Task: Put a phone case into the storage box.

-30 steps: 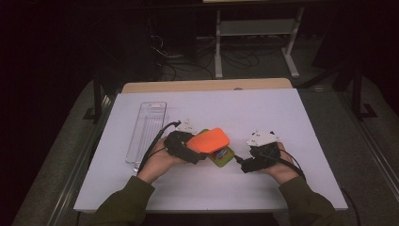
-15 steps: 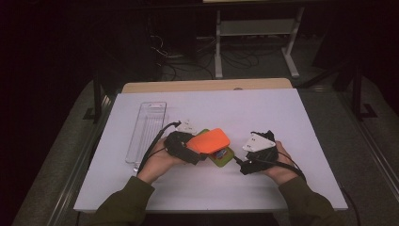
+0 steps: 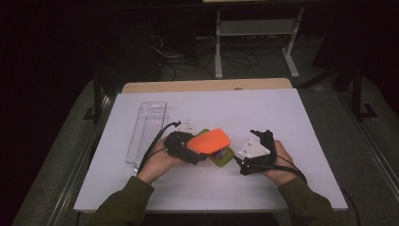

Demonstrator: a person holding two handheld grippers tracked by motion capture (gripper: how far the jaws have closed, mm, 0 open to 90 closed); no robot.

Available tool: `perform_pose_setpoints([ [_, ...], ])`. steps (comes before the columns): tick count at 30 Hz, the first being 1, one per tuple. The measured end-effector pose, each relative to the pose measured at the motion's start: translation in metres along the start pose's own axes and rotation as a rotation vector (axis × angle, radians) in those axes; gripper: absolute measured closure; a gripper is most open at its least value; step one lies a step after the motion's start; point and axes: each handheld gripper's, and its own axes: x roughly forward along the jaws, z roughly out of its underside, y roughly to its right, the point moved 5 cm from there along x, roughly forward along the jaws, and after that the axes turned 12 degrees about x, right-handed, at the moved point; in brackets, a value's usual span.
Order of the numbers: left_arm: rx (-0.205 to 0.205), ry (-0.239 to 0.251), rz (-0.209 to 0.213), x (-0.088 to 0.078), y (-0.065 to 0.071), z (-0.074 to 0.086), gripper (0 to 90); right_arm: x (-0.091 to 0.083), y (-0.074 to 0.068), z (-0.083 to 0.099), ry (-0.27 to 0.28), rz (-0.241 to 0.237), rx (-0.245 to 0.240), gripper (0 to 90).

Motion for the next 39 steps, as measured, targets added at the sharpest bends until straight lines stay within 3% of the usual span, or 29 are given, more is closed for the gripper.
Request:
perform_pose_setpoints([
  [1,0.000,0.000,0.000,0.000,0.000,0.000,15.3,0.000,0.000,0.000,0.000,0.000,0.000,1.3],
  [2,-0.001,-0.001,0.000,0.000,0.000,0.000,15.3,0.000,0.001,0.000,0.004,0.017,-0.048,1.3],
  [7,0.001,-0.003,0.002,0.000,0.000,0.000,15.3,-0.001,-0.001,0.000,0.005,0.039,-0.075,1.2],
  [10,0.002,-0.002,0.000,0.000,0.000,0.000,15.3,-0.001,-0.003,-0.001,0.015,0.063,-0.127,1.2],
  [16,0.008,-0.002,-0.004,0.000,0.000,0.000,15.3,-0.001,-0.009,-0.002,0.030,0.092,-0.184,1.3],
  [24,-0.026,0.020,-0.004,0.002,0.002,-0.001,15.3,-0.001,-0.012,-0.003,0.051,0.133,-0.275,1.3],
  [29,-0.026,0.017,-0.001,0.002,0.003,-0.001,15.3,0.000,-0.013,-0.004,0.065,0.151,-0.329,1.3],
  [30,-0.031,0.022,-0.001,0.002,0.003,-0.002,15.3,0.000,-0.012,-0.004,0.062,0.161,-0.374,1.3],
  [33,-0.043,0.025,-0.003,0.003,0.004,-0.002,15.3,0.000,-0.015,-0.004,0.066,0.167,-0.386,1.3],
  [35,-0.022,0.006,0.002,0.001,0.003,-0.001,15.3,-0.001,-0.019,-0.005,0.072,0.182,-0.406,1.2],
  [37,-0.042,0.022,0.001,0.002,0.004,-0.002,15.3,-0.001,-0.020,-0.007,0.082,0.189,-0.426,1.2],
  [39,-0.006,-0.001,0.002,0.000,0.002,-0.001,15.3,-0.001,-0.021,-0.008,0.094,0.197,-0.451,1.3],
])
